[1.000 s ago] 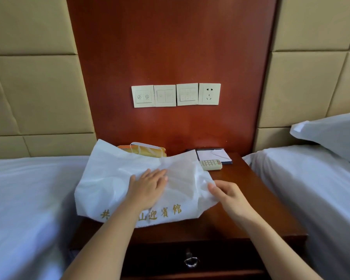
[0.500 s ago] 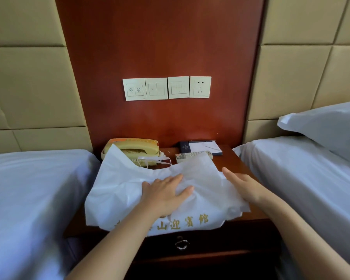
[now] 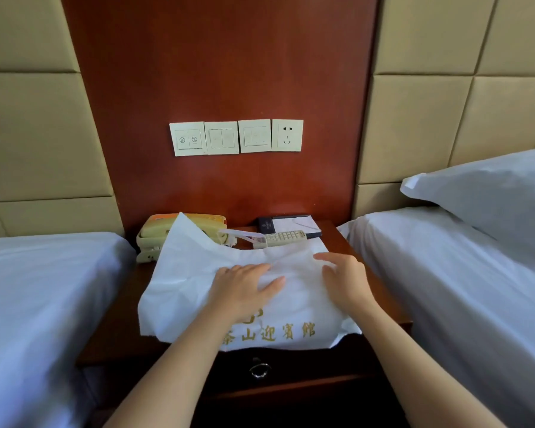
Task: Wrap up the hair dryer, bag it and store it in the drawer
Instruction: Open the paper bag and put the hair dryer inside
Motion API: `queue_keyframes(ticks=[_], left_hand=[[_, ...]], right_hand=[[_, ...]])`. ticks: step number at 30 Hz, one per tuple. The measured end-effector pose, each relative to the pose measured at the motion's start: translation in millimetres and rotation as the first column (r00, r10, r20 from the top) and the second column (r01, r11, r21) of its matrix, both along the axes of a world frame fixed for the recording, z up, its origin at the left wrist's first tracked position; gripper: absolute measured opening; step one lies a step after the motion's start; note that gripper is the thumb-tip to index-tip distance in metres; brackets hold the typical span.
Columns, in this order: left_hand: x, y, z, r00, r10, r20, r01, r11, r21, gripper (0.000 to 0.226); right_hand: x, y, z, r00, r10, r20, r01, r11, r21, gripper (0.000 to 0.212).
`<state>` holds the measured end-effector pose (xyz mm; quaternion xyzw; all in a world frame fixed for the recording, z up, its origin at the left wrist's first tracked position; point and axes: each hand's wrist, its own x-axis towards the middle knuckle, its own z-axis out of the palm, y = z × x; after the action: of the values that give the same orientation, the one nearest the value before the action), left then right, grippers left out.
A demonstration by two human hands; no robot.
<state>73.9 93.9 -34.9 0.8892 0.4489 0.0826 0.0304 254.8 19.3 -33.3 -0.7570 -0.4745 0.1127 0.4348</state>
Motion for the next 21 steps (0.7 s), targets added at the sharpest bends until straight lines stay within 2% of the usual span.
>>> queue_keyframes(ticks=[5,9,12,14,15,16,18,21], left_hand=[[-6,14,-7,0.998,0.049,0.035,-0.049,0.999,-0.007,0.085],[-11,20,-11,0.997,0.056,0.056,-0.056,0.998,-0.018,0.093],[-9,24,-11,0.996,0.069,0.051,-0.066,0.996,-0.061,0.086],[-9,27,-10,0.997,0.063,0.043,-0.059,0.993,-0.104,0.084],[-9,28,-8,0.998,0.060,0.034,-0.056,0.991,-0.124,0.084],[-9,28,-7,0.998,0.058,0.025,-0.053,0.988,-0.143,0.083],[-8,31,-6,0.998,0.053,0.029,-0.048,0.984,-0.172,0.081],[-13,37,-8,0.987,0.052,0.151,-0.007,0.959,-0.284,0.091]], right_hand=[[16,-1,-13,0.996,-0.093,0.014,0.094,0.992,-0.089,0.036],[18,-4,-19,0.990,-0.101,0.095,0.117,0.975,-0.188,0.038],[16,-6,-5,0.948,-0.053,0.314,0.177,0.907,-0.381,0.035],[14,-2,12,0.845,0.005,0.534,0.265,0.864,-0.429,0.036],[11,1,20,0.803,0.027,0.595,0.274,0.870,-0.410,0.039],[5,5,24,0.793,0.049,0.607,0.239,0.892,-0.384,0.042],[-14,14,26,0.848,0.150,0.508,0.070,0.919,-0.389,0.046],[-39,21,13,0.909,0.260,0.327,-0.081,0.878,-0.473,0.050]])
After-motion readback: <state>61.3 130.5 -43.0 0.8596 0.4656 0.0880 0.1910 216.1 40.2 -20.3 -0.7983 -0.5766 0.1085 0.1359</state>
